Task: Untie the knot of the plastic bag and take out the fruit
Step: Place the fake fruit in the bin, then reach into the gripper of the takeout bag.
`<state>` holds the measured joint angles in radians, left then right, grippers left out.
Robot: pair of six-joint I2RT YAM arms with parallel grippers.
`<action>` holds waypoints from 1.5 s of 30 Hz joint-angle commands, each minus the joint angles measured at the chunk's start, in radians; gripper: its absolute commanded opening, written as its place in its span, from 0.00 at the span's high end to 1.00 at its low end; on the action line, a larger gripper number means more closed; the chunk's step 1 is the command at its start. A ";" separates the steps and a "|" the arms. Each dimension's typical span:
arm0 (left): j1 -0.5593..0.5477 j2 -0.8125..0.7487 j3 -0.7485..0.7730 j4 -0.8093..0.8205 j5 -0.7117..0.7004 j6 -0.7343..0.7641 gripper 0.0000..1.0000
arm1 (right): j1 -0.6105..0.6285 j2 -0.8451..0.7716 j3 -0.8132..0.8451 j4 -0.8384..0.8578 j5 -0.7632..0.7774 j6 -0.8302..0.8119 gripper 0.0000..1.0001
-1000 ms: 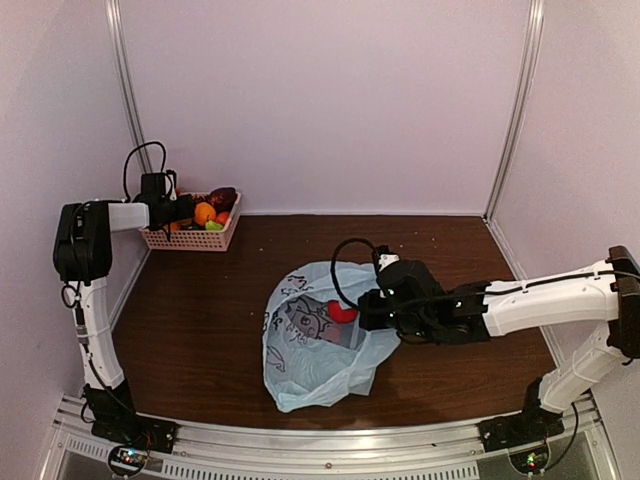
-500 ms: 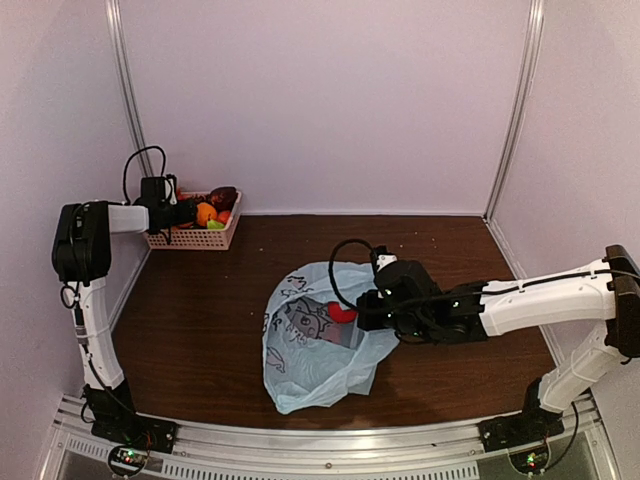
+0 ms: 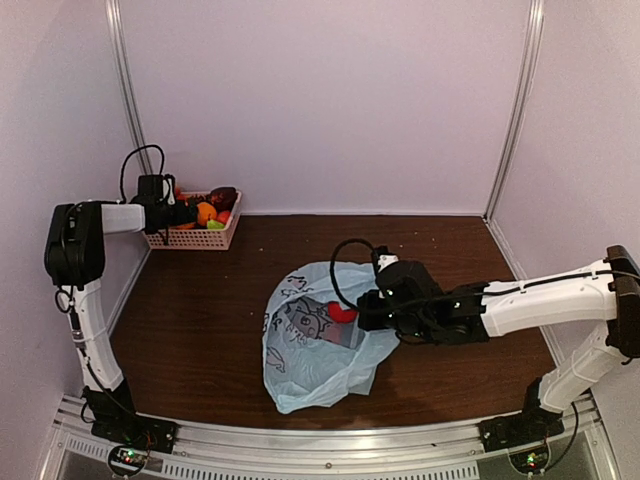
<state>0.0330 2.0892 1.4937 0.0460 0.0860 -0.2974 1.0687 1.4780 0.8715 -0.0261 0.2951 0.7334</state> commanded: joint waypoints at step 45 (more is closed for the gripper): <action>-0.655 -1.094 -0.729 -0.199 0.176 -0.346 0.05 | -0.033 -0.123 -0.114 0.135 -0.015 -0.016 1.00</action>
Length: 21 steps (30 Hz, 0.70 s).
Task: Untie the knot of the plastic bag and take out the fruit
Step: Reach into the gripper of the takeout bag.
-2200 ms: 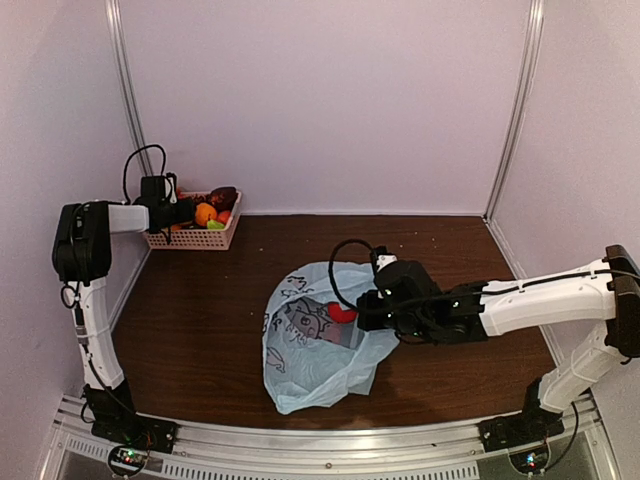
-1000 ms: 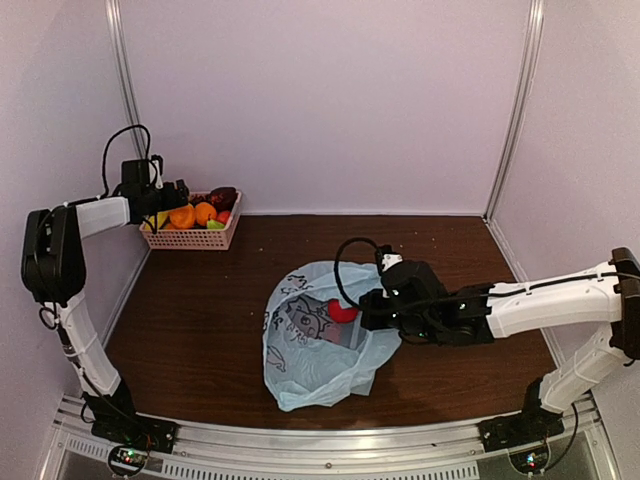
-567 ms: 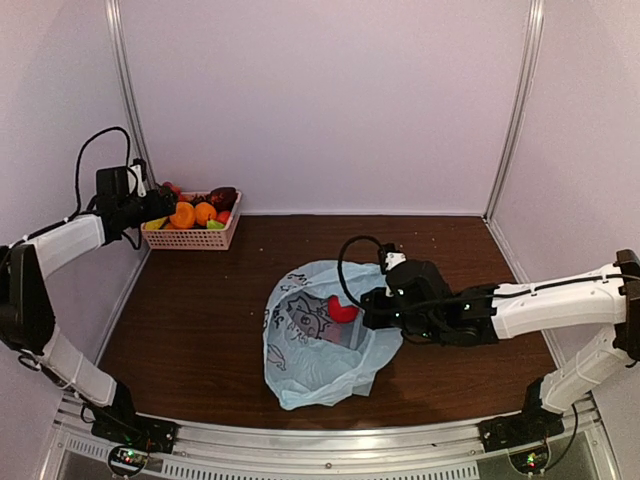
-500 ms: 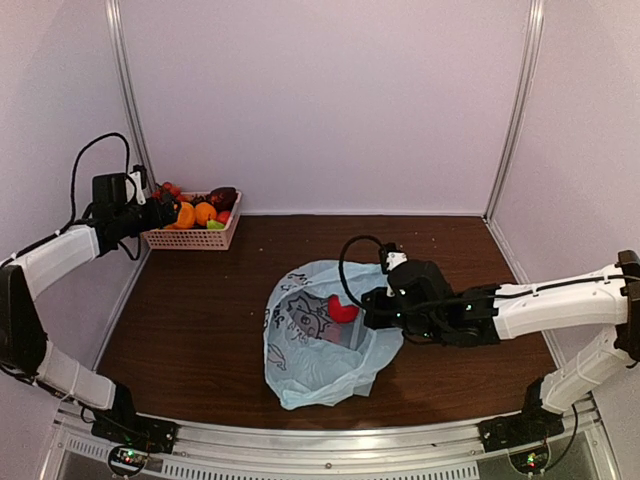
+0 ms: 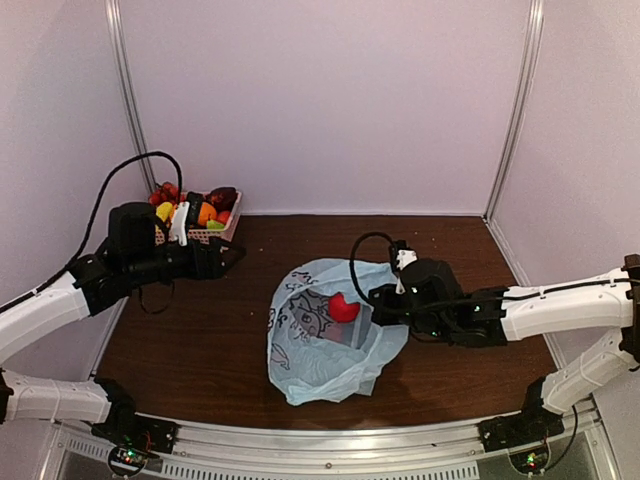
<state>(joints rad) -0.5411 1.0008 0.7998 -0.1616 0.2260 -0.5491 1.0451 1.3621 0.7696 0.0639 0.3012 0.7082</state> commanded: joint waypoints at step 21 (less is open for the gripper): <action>-0.296 0.173 -0.210 0.241 0.026 -0.310 0.03 | -0.009 -0.015 -0.019 0.030 -0.036 0.018 1.00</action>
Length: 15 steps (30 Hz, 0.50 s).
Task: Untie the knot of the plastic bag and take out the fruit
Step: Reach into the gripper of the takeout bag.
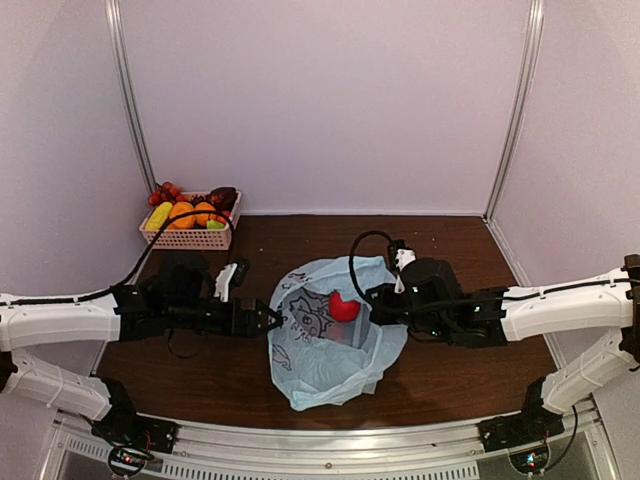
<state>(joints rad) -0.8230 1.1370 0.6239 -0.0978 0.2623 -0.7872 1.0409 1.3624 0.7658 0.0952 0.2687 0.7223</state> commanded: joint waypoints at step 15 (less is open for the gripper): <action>-0.036 0.206 0.056 0.211 -0.129 -0.017 0.74 | -0.005 -0.031 -0.036 0.021 -0.043 -0.020 1.00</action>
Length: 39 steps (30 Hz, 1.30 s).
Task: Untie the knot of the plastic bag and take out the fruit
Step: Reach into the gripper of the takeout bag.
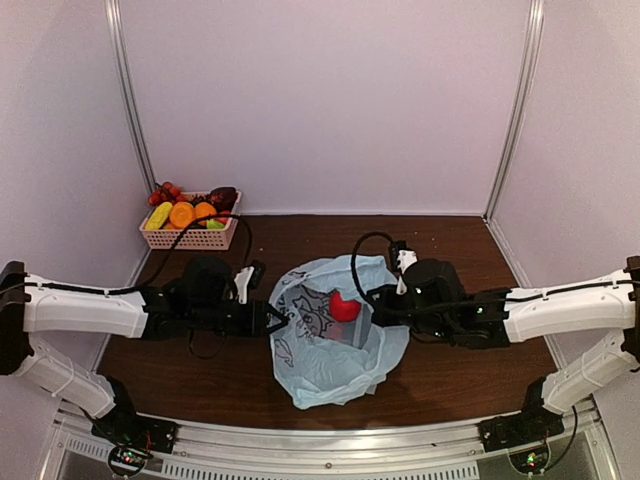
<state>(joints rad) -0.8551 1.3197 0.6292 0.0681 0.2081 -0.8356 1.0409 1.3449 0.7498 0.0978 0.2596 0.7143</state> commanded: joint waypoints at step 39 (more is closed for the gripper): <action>-0.182 0.097 0.451 -0.179 -0.086 0.287 0.42 | 0.041 -0.082 -0.066 0.050 0.011 0.026 1.00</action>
<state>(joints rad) -1.0019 1.2976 1.0630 -0.1467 0.0185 -0.6025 1.0779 1.2900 0.6930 0.1501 0.2222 0.7143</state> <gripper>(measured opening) 0.612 0.005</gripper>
